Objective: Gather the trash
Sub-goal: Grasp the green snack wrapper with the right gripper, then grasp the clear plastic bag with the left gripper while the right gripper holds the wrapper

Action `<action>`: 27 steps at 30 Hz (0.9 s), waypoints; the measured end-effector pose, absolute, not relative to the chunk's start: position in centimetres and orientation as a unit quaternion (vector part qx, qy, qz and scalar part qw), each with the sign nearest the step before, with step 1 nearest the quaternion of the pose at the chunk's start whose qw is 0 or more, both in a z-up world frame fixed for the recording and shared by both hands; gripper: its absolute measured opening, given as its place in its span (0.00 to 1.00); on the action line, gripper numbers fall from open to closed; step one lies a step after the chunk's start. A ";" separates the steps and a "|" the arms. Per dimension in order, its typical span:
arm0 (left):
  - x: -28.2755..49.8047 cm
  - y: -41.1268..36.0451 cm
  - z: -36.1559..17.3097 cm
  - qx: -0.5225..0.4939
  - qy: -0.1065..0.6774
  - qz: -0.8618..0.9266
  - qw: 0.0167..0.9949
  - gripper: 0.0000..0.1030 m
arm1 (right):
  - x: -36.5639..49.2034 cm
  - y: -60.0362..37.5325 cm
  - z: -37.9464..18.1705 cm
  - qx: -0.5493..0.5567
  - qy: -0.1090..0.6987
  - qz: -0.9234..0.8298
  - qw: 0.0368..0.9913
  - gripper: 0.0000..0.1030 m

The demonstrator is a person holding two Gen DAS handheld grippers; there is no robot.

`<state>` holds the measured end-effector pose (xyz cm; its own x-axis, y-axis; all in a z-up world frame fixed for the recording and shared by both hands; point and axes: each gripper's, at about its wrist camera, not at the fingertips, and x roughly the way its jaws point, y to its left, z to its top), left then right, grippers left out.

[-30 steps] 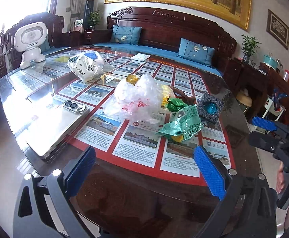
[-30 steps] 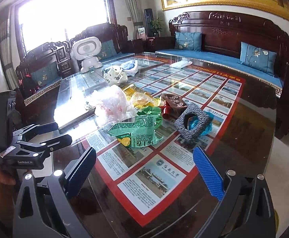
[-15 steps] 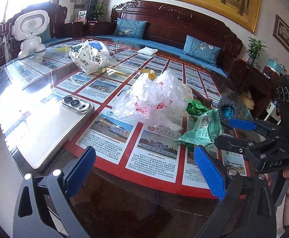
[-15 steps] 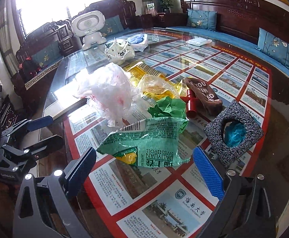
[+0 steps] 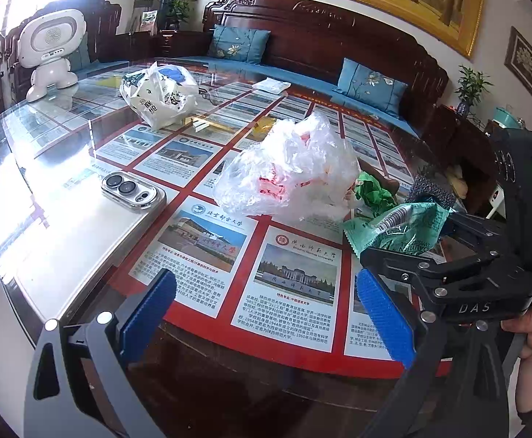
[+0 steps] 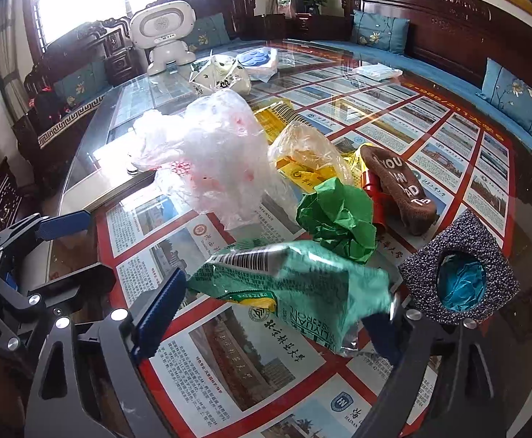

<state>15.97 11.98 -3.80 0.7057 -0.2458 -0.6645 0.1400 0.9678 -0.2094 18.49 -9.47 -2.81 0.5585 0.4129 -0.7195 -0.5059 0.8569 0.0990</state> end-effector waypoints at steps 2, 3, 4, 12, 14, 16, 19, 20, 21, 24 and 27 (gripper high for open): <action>16.0 11.9 -3.9 -0.072 0.370 -0.106 0.920 0.96 | 18.6 -9.6 -3.2 -0.061 0.408 0.270 0.870 0.43; 16.0 11.7 -3.9 -0.071 0.370 -0.106 0.920 0.96 | 18.7 -9.9 -3.6 -0.050 0.421 0.277 0.862 0.37; 16.0 11.6 -3.8 -0.070 0.370 -0.108 0.920 0.96 | 18.7 -10.1 -4.0 -0.043 0.426 0.278 0.860 0.34; 16.2 10.2 -3.4 -0.055 0.367 -0.106 0.922 0.96 | 17.4 -11.6 -3.6 -0.013 0.409 0.307 0.859 0.12; 16.4 9.9 -3.2 -0.049 0.364 -0.105 0.924 0.96 | 17.0 -11.8 -3.0 -0.017 0.400 0.309 0.863 0.09; 16.7 9.5 -2.9 -0.042 0.360 -0.100 0.927 0.96 | 16.7 -12.0 -2.6 -0.018 0.391 0.313 0.865 0.07; 17.1 9.3 -2.5 -0.042 0.354 -0.098 0.929 0.96 | 16.3 -12.6 -2.1 -0.015 0.382 0.319 0.867 0.07; 17.3 9.2 -2.3 -0.043 0.351 -0.095 0.931 0.96 | 16.2 -12.7 -2.1 -0.017 0.379 0.317 0.869 0.06; 17.4 9.2 -2.3 -0.043 0.349 -0.092 0.931 0.96 | 16.2 -12.8 -2.0 -0.019 0.378 0.315 0.870 0.06; 18.1 9.2 -2.0 -0.047 0.347 -0.081 0.933 0.96 | 15.8 -13.4 -1.7 -0.013 0.372 0.315 0.873 0.06; 19.1 8.9 -1.6 -0.050 0.344 -0.080 0.934 0.96 | 15.4 -14.0 -1.3 -0.013 0.363 0.313 0.877 0.06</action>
